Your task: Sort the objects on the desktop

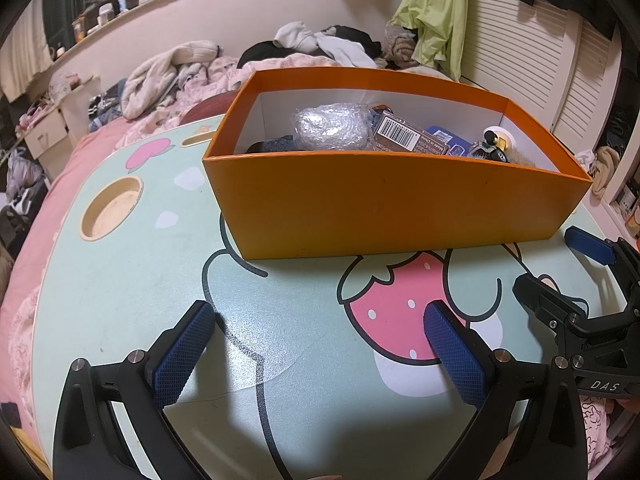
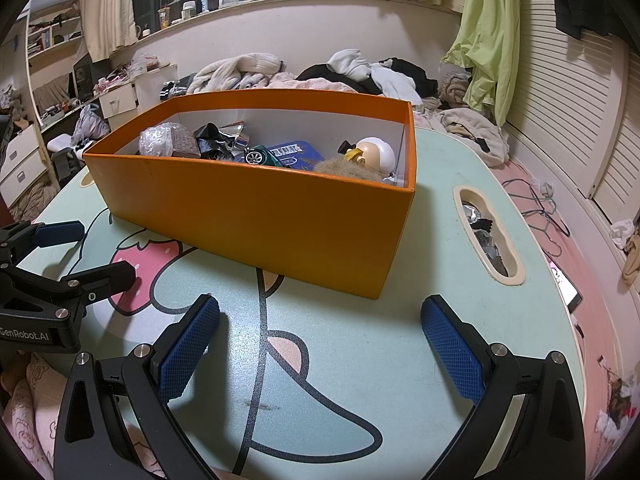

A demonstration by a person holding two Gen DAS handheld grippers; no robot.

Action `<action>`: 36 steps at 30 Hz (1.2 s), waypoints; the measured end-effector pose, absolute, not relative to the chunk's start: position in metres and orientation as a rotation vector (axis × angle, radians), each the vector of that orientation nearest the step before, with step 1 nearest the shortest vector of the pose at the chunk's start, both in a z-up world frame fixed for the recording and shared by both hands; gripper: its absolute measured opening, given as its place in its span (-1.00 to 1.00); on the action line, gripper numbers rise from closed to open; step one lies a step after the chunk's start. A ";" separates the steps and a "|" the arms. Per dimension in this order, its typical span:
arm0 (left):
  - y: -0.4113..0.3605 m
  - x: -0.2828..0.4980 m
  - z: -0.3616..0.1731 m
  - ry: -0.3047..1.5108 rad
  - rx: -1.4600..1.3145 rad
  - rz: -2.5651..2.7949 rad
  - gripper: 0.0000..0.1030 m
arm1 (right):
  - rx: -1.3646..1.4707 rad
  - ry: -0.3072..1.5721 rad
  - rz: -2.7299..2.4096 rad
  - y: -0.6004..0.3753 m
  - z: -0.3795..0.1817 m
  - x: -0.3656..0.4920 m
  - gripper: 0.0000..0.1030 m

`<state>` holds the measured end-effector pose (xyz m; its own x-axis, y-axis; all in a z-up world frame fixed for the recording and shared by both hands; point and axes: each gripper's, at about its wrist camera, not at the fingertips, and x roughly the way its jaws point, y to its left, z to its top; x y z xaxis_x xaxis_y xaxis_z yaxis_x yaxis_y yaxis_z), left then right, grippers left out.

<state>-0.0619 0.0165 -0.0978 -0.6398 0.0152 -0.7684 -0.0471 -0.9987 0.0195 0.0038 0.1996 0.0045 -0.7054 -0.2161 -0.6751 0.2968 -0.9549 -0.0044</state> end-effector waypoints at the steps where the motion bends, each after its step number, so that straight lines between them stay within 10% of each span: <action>1: 0.016 -0.064 -0.100 0.058 -1.318 2.813 1.00 | 1.034 0.163 -2.664 0.199 0.004 0.004 0.95; 36: 0.016 -0.061 -0.102 0.057 -1.315 2.815 1.00 | 1.033 0.165 -2.665 0.198 0.004 0.005 0.95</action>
<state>-0.0608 0.0160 -0.1022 -0.6413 0.0157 -0.7671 -0.0466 -0.9987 0.0185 0.0045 0.1982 0.0045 -0.7061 -0.2155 -0.6745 0.2968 -0.9549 -0.0057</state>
